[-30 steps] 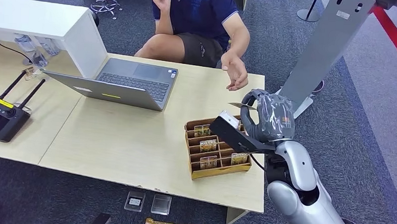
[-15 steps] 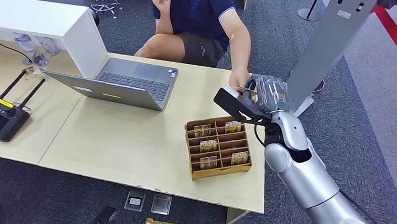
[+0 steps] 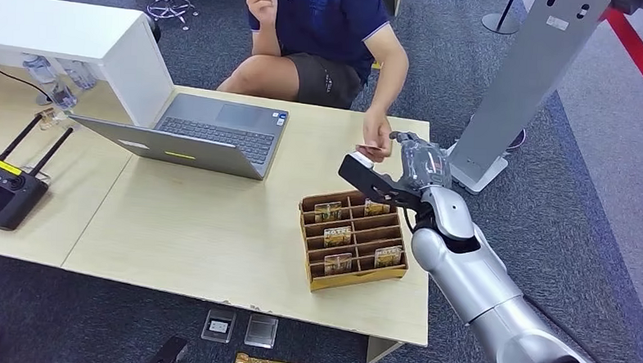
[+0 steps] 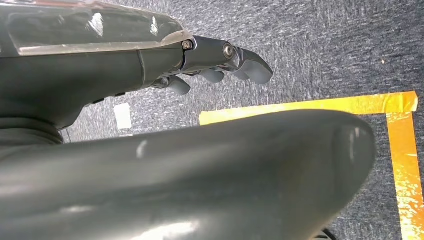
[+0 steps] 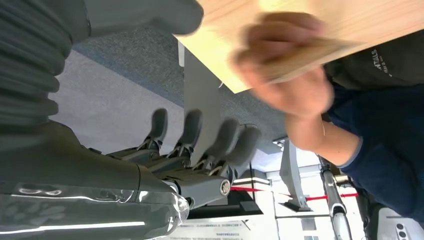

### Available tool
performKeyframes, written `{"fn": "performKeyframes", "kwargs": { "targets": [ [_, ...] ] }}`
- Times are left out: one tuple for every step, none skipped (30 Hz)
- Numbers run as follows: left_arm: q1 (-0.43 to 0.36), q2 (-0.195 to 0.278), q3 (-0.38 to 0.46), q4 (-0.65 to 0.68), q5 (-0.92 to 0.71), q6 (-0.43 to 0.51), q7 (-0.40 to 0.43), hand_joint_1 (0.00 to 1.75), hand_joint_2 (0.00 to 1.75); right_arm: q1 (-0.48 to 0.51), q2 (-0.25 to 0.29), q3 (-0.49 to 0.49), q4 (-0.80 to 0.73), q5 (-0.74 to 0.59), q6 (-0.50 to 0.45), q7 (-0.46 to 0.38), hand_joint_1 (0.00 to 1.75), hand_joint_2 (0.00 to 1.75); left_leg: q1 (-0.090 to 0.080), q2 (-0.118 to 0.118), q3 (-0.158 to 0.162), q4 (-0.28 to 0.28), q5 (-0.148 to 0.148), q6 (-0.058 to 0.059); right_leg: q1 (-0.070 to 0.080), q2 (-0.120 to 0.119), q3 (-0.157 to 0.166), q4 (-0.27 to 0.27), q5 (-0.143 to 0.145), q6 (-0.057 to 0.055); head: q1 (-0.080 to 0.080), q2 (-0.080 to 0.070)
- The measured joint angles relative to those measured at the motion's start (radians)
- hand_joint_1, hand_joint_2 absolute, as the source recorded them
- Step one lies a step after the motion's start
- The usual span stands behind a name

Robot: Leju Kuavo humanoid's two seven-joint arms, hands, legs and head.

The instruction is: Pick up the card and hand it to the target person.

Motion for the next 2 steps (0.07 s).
{"fn": "performKeyframes", "kwargs": {
  "targets": [
    [0.001, 0.000, 0.000, 0.000, 0.004, 0.000, -0.003, 0.00, 0.00, -0.004, 0.005, 0.001, 0.012, 0.000, -0.002, -0.005, 0.00, 1.75, 0.000, 0.000, 0.000, 0.000, 0.000, 0.000, 0.000, 0.000, 0.000, 0.000, 0.000, 0.000, 0.000, 0.000],
    [0.001, 0.000, 0.000, 0.000, 0.006, 0.000, -0.004, 0.00, 0.00, -0.006, 0.008, 0.002, 0.018, 0.000, -0.003, -0.007, 0.00, 1.75, 0.000, 0.000, 0.000, 0.000, 0.000, 0.000, 0.000, 0.000, 0.000, 0.000, 0.000, 0.000, 0.000, 0.000]
  ]
}}
